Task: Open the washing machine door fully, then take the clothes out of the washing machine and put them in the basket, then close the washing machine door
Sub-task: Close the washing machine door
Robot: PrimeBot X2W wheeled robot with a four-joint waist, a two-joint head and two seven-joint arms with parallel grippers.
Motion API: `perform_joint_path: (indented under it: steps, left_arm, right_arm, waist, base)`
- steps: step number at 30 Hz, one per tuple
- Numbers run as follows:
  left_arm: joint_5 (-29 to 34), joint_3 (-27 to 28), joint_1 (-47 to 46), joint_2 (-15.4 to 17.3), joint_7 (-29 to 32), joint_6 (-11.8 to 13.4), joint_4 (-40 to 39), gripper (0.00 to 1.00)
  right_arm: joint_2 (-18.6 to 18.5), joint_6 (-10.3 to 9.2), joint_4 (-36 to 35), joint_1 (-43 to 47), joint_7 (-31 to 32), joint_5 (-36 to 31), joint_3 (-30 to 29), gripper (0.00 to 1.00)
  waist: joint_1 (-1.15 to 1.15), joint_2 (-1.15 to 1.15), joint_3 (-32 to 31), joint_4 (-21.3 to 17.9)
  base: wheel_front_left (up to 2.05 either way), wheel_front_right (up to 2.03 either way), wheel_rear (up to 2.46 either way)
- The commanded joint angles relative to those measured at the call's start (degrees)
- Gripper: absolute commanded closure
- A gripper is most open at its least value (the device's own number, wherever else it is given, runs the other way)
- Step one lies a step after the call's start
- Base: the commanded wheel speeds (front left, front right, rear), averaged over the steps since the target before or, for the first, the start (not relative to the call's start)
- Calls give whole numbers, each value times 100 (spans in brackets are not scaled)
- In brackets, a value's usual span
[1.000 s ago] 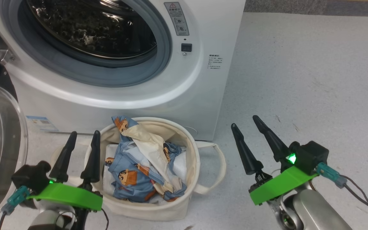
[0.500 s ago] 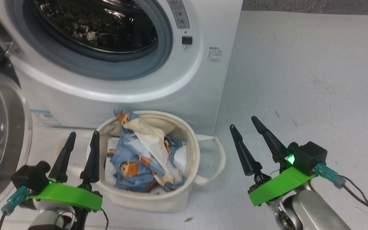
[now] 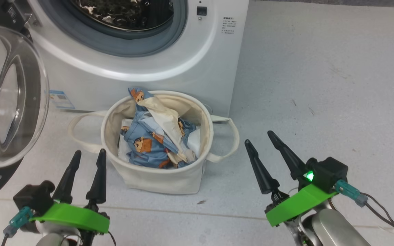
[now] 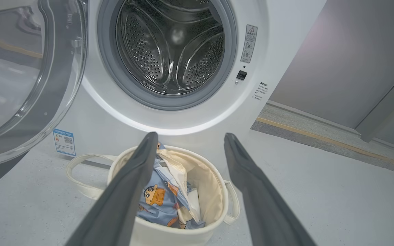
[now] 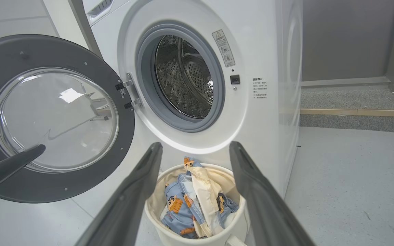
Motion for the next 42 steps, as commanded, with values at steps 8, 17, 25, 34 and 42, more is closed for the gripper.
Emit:
perform_joint_path:
  steps: [8, 17, 25, 34, 42]
  left_arm:
    - [73, 203, -190, 210, -43, 56, -192, 0]
    - [212, 213, -222, 105, -66, 138, -183, 0]
    - [286, 374, -63, 84, -77, 268, -70, 0]
    - [311, 580, 144, 84, -81, 429, -24, 0]
    - [212, 618, 228, 67, -36, 501, -18, 0]
  right_arm:
    - [-26, 43, -202, -52, -32, 28, 51, 0]
    - [-47, 43, -200, -42, 3, 5, 10, 0]
    - [-79, 43, -148, -60, 35, 77, 97, 0]
    - [-118, 43, -15, 12, 19, 165, 221, 0]
    - [-119, 43, -28, 23, 27, 172, 284, 0]
  waist:
    - [0, 0, 71, 82]
    - [0, 0, 28, 440]
    - [0, 0, -146, 1227]
    - [0, 0, -483, 2352]
    - [0, 0, -517, 2984]
  base:
    - [-37, 37, 0]
    - [0, 0, 0]
    - [0, 0, 0]
    - [0, 0, 0]
    - [0, 0, 0]
